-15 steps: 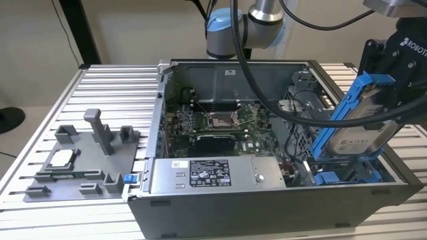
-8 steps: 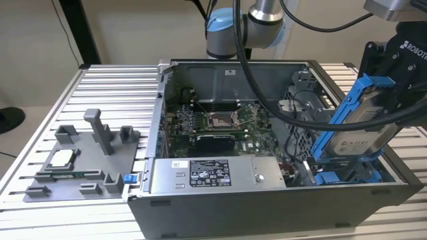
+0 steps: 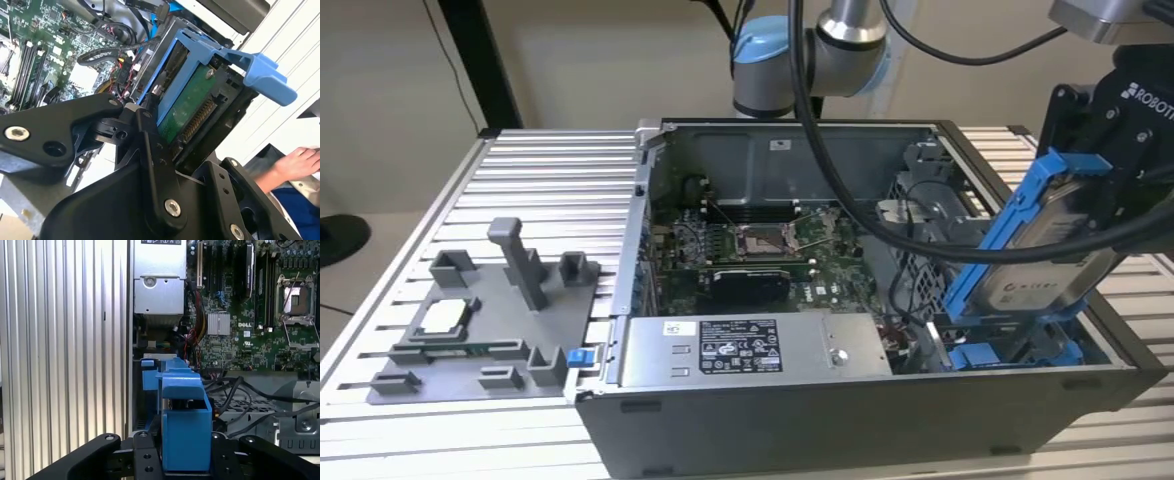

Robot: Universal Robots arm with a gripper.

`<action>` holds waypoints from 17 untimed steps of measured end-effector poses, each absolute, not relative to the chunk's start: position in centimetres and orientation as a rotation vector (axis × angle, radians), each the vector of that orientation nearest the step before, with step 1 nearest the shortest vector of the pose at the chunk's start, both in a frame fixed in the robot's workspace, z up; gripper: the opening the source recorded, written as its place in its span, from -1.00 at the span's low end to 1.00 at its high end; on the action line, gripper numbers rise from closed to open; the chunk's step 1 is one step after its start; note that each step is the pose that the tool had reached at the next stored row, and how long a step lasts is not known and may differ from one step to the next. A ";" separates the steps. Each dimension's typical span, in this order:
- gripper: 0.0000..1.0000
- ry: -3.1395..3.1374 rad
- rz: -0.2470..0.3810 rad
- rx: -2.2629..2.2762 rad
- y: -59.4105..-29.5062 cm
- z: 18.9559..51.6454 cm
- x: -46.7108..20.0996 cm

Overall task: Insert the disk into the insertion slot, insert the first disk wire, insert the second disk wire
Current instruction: 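Insert the disk into the insertion slot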

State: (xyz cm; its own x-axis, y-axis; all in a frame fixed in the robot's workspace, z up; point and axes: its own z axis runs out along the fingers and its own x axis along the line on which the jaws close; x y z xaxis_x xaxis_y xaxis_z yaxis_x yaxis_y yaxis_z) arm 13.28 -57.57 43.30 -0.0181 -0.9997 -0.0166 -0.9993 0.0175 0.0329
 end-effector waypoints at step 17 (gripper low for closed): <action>-1.00 -2.233 -0.055 2.193 -57.7 41.0 13.6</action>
State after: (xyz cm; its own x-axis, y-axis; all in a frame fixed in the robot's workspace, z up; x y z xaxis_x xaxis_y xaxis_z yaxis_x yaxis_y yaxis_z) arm 13.63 -57.67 40.97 -0.0182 -0.9997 -0.0170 -0.9993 0.0176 0.0329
